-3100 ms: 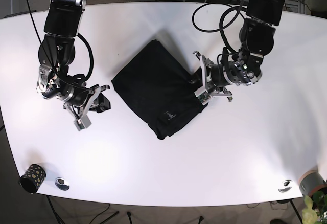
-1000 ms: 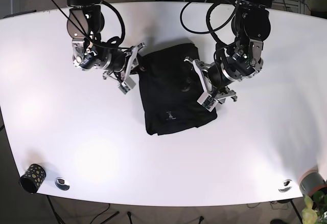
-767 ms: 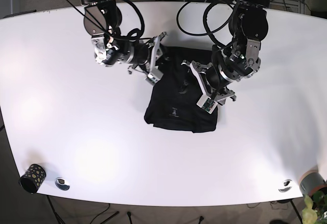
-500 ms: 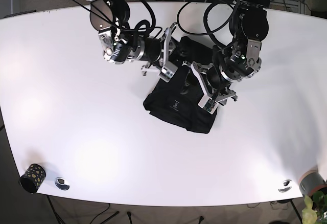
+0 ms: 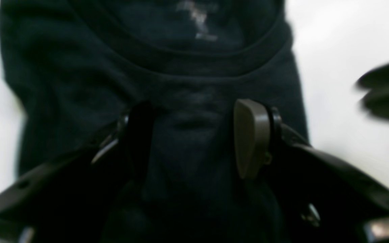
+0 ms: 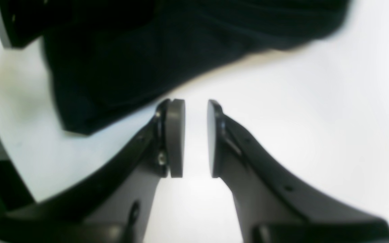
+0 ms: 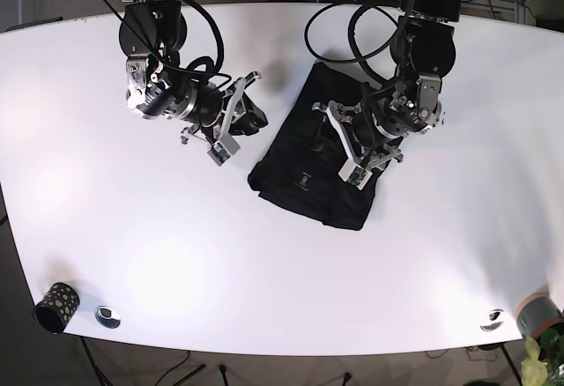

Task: Fold the T-shirt properly
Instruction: 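Carry the black bundle with the left gripper to the table edge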

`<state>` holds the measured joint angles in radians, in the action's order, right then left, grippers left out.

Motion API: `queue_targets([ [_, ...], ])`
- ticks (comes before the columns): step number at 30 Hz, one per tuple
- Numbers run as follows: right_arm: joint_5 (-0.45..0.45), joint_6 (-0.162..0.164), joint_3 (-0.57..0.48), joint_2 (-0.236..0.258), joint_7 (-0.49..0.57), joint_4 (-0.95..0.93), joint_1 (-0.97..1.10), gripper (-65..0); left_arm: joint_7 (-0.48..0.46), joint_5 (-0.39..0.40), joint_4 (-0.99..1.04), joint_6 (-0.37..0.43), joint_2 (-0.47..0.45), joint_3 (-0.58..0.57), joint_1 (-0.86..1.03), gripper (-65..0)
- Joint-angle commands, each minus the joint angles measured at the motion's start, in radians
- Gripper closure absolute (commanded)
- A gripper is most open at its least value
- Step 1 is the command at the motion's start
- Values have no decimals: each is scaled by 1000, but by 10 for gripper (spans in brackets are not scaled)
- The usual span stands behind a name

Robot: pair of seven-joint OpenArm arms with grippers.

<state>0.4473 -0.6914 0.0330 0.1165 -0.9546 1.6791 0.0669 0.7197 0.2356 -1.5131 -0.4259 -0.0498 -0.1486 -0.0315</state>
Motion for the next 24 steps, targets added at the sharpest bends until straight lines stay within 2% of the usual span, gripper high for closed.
queue_targets([
  [1, 20, -7, 14, 4, 19, 17, -16, -101, -50, 14, 47, -3, -6, -50, -15, -358],
  [5, 20, -7, 14, 4, 19, 20, -14, -101, -61, -17, 127, -3, -52, -116, -20, -358],
  [7, 20, -7, 14, 4, 19, 20, -14, -101, -61, -38, 162, -3, -57, -107, -20, -358],
  [10, 20, -7, 14, 4, 19, 22, -12, -101, -59, -69, 207, -3, -68, -32, -20, -358],
  [16, 20, -7, 14, 4, 19, 23, -12, -101, -59, -86, 296, -9, -161, 126, -18, -358],
  [24, 20, -7, 15, 4, 19, 25, -16, -101, -67, -86, 362, -9, -316, 225, -18, -358],
])
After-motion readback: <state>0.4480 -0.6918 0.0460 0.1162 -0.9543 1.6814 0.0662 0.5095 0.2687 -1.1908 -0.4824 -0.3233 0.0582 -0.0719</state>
